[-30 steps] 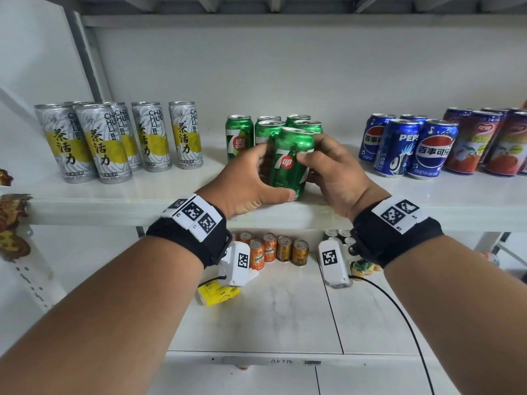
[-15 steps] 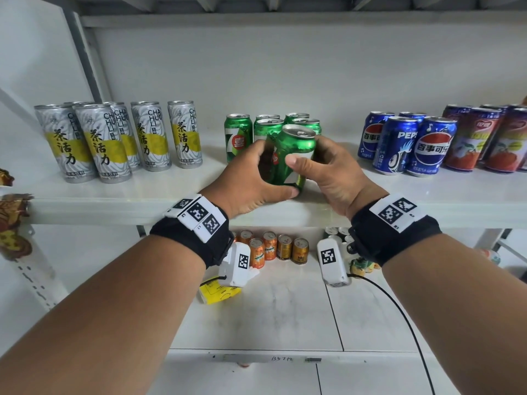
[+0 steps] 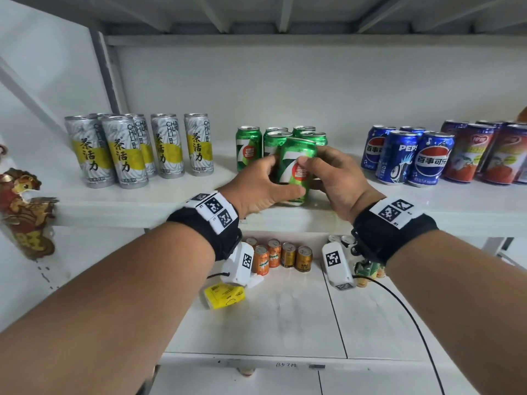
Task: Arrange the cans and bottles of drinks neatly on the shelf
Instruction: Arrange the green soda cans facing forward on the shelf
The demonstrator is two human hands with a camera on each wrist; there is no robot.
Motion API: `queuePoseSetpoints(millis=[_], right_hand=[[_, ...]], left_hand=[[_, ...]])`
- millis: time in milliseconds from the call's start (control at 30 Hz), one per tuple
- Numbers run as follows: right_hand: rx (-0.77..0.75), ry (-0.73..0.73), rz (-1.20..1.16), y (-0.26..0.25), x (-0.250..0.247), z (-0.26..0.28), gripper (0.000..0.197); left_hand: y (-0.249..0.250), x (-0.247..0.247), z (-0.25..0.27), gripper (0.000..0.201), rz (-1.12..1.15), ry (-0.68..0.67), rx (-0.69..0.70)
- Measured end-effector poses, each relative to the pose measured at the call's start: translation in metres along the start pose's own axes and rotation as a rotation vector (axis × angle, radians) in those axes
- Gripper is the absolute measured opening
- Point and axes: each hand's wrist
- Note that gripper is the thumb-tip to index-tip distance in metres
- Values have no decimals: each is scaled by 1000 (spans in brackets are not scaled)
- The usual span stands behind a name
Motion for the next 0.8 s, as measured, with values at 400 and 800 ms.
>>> queuePoseSetpoints(millis=[400, 800], right_hand=[[-47, -38, 412, -27, 96, -9, 39], [-116, -123, 1137, -43, 163, -42, 42]], left_hand=[[1, -86, 24, 65, -168, 19, 6], [-4, -167, 27, 73, -450, 33, 21]])
Point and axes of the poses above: each hand's wrist, its own z-axis away from the middle knuckle, its own x-axis out of the palm, y = z × x, and after that the axes turned 14 degrees about -z, right-handed
